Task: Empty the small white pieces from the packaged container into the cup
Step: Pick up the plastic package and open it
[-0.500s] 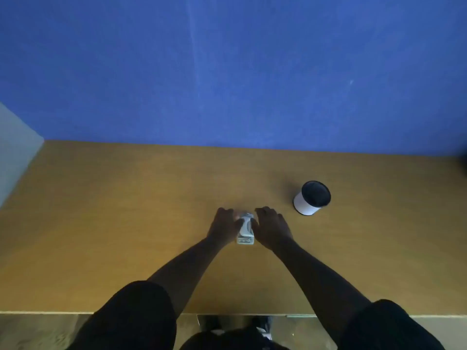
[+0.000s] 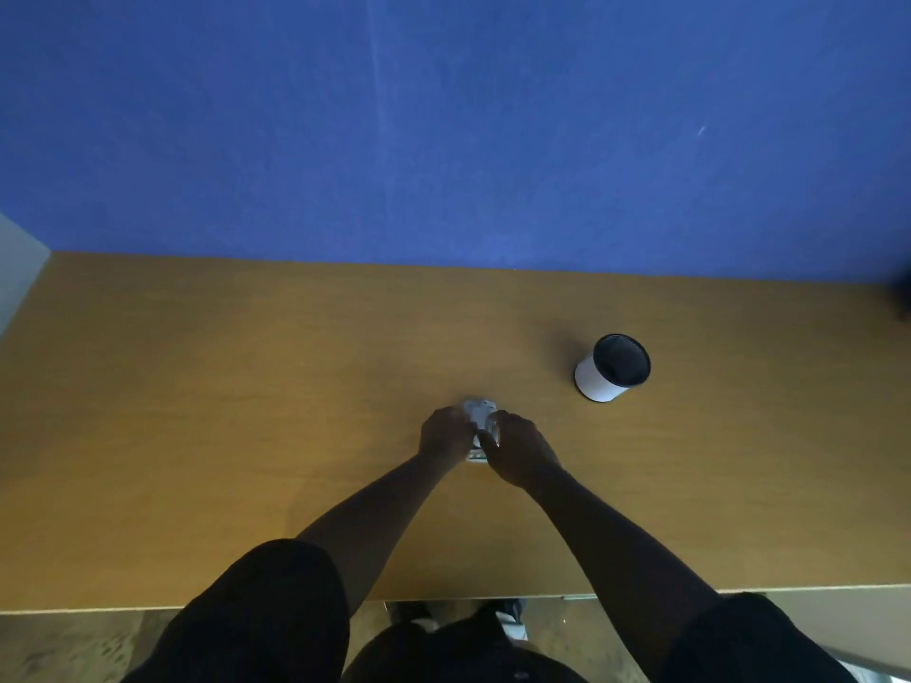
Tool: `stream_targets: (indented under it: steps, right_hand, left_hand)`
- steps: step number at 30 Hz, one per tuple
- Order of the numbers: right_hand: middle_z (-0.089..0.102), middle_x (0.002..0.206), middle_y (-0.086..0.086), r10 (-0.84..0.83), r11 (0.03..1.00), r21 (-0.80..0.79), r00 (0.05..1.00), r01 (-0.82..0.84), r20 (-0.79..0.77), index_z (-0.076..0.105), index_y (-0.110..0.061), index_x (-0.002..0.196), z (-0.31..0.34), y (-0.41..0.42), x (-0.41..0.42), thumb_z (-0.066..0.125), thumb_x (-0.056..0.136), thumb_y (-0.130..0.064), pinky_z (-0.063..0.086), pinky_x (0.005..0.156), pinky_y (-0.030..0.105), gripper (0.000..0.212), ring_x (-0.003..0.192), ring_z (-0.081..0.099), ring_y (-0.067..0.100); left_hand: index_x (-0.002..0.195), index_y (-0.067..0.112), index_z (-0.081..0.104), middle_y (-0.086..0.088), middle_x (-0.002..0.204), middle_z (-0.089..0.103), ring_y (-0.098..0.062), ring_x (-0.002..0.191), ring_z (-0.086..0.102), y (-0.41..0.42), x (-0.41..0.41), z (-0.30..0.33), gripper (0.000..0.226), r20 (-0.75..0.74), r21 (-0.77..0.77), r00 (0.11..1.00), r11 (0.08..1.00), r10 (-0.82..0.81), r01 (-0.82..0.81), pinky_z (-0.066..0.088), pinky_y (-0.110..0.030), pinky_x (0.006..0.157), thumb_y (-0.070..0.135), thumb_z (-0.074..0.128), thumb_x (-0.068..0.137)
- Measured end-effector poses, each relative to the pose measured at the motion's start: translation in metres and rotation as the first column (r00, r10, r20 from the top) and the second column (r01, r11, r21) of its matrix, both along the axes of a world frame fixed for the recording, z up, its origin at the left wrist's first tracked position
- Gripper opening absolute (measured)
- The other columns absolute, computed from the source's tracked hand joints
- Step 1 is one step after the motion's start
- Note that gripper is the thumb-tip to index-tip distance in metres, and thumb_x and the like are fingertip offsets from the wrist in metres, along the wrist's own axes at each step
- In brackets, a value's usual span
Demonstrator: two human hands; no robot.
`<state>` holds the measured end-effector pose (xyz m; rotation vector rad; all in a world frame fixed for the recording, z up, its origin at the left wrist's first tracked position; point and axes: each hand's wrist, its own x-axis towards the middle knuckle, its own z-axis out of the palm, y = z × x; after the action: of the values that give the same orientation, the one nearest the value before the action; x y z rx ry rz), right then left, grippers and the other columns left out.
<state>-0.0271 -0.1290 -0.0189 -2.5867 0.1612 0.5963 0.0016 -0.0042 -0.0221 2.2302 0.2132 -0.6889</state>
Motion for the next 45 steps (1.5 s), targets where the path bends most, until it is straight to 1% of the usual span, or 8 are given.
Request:
stream_targets:
  steps: [4,10,14,20,28,35,41,45]
  right_hand:
    - [0.066,0.116,0.011,-0.036,0.997,0.069,0.999,0.035,0.015,0.054,-0.01,0.124,-0.002,-0.001,-0.001,0.052,0.095,-0.037,0.052,0.078,0.034,0.04,0.101,0.063,0.025]
    - [0.067,0.117,0.011,-0.097,0.984,0.161,0.989,0.079,0.111,0.053,-0.011,0.122,0.005,-0.01,-0.006,0.056,0.094,-0.034,0.056,0.076,0.035,0.036,0.099,0.065,0.022]
    - [0.068,0.116,0.012,-0.145,0.966,0.239,0.973,0.101,0.178,0.048,-0.009,0.124,0.013,-0.015,-0.007,0.06,0.093,-0.03,0.053,0.069,0.027,0.04,0.096,0.067,0.023]
    - [0.066,0.12,0.013,-0.167,0.941,0.328,0.96,0.087,0.226,0.042,-0.011,0.133,0.023,-0.021,-0.009,0.062,0.09,-0.042,0.054,0.069,0.024,0.057,0.098,0.066,0.019]
    - [0.067,0.118,0.013,-0.16,0.931,0.36,0.956,0.064,0.245,0.043,-0.009,0.137,0.029,-0.033,-0.004,0.062,0.091,-0.034,0.054,0.068,0.025,0.056,0.093,0.066,0.019]
    - [0.07,0.103,0.011,-0.178,0.929,0.359,0.959,0.089,0.222,0.053,-0.015,0.132,0.034,-0.041,0.001,0.037,0.103,-0.032,0.042,0.052,0.021,0.037,0.073,0.062,0.017]
    - [0.071,0.1,0.007,-0.269,0.8,0.565,0.962,0.201,0.038,0.064,-0.016,0.112,0.032,-0.047,0.009,0.042,0.092,-0.016,0.059,0.076,0.049,0.03,0.087,0.069,0.027]
    - [0.068,0.095,0.024,-0.319,0.571,0.731,0.921,0.374,-0.222,0.066,-0.006,0.107,0.038,-0.049,0.007,0.043,0.092,-0.008,0.049,0.061,0.036,0.028,0.077,0.064,0.031]
  left_hand:
    - [0.124,0.002,0.062,-0.015,0.125,0.065,-0.028,0.116,0.062,0.0,0.002,0.001,0.032,-0.087,-0.054,0.994,0.996,0.061,-0.065,0.037,-0.001,0.052,0.014,0.05,0.096]
    - [0.088,0.008,0.072,-0.017,0.102,0.073,-0.032,0.099,0.068,0.001,-0.003,-0.001,0.013,-0.107,-0.172,0.98,0.968,0.167,-0.184,0.054,-0.038,0.079,0.018,0.065,0.082]
    - [0.08,0.018,0.069,-0.011,0.096,0.074,-0.03,0.094,0.07,0.001,-0.006,0.006,0.013,-0.24,-0.378,0.916,0.838,0.323,-0.394,0.058,-0.049,0.085,0.013,0.078,0.073]
    - [0.105,0.005,0.064,-0.014,0.108,0.069,-0.028,0.101,0.066,-0.003,-0.012,0.026,0.032,-0.392,-0.529,0.831,0.642,0.395,-0.555,0.053,-0.052,0.089,-0.002,0.075,0.076]
    - [0.106,0.014,0.063,-0.011,0.101,0.073,-0.027,0.095,0.069,-0.011,-0.015,0.037,0.032,-0.378,-0.559,0.815,0.594,0.439,-0.579,0.059,-0.049,0.077,-0.006,0.067,0.082]
    - [0.099,0.01,0.072,-0.008,0.092,0.075,-0.022,0.088,0.071,-0.022,-0.024,0.039,0.017,-0.312,-0.536,0.842,0.65,0.44,-0.538,0.056,-0.035,0.073,0.004,0.068,0.084]
    - [0.101,0.01,0.066,-0.01,0.094,0.069,-0.022,0.091,0.066,-0.03,-0.027,0.046,0.021,-0.308,-0.489,0.812,0.65,0.495,-0.582,0.056,-0.037,0.077,0.013,0.074,0.081]
    - [0.081,0.01,0.069,-0.009,0.074,0.067,-0.018,0.065,0.066,-0.031,-0.028,0.054,0.004,-0.297,-0.541,0.828,0.63,0.477,-0.557,0.056,-0.027,0.057,0.008,0.073,0.081]
